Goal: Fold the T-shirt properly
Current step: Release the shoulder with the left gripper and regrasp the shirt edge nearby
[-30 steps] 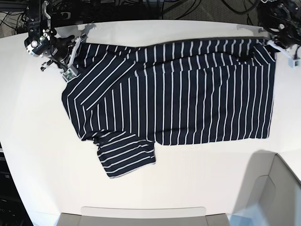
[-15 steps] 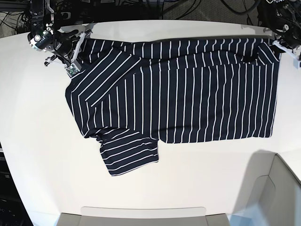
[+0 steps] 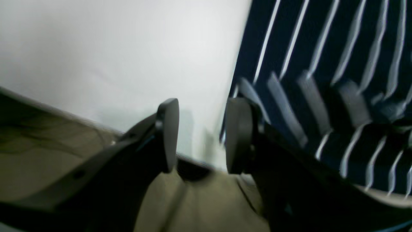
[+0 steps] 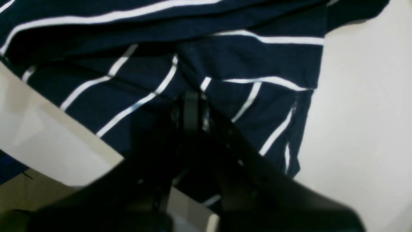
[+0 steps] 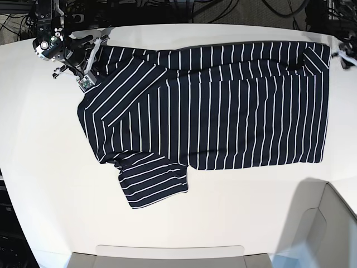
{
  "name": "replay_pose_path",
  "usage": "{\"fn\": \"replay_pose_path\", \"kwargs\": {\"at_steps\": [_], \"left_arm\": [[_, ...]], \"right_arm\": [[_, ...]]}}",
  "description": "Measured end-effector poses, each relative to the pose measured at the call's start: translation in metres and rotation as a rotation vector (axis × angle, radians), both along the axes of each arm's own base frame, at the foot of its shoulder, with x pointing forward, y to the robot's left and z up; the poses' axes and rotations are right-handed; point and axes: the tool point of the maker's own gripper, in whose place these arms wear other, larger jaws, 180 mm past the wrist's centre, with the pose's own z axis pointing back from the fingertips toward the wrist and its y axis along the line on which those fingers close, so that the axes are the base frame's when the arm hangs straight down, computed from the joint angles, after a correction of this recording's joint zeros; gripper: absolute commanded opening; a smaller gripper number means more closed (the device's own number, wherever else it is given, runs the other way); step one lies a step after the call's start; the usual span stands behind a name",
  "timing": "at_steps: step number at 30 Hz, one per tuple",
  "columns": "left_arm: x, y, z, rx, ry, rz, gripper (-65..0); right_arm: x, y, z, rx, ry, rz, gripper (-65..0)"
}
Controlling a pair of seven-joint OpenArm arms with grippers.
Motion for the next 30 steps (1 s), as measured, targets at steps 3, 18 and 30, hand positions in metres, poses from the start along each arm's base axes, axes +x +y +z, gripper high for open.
{"fn": "replay_pose_path", "kwargs": {"at_steps": [3,18,30], "left_arm": [[0.019,-0.027,0.011,0.054,-0.057,-0.117,-41.3],[0.007,-0.081,-0.054,0.23,0.078,-0.258,-41.2],[0.004,-0.1,-0.07,0.299,0.053,-0.288,-41.1]], "right_arm": [[0.0,0.0,0.0,-0.001,0.0,0.0,-65.0],[0.003,0.0,0.001,-0.001,-0.002,0.0,-65.0],[0.007,-0.001,0.002,-0.009,-0.005,0.001,-65.0]]}}
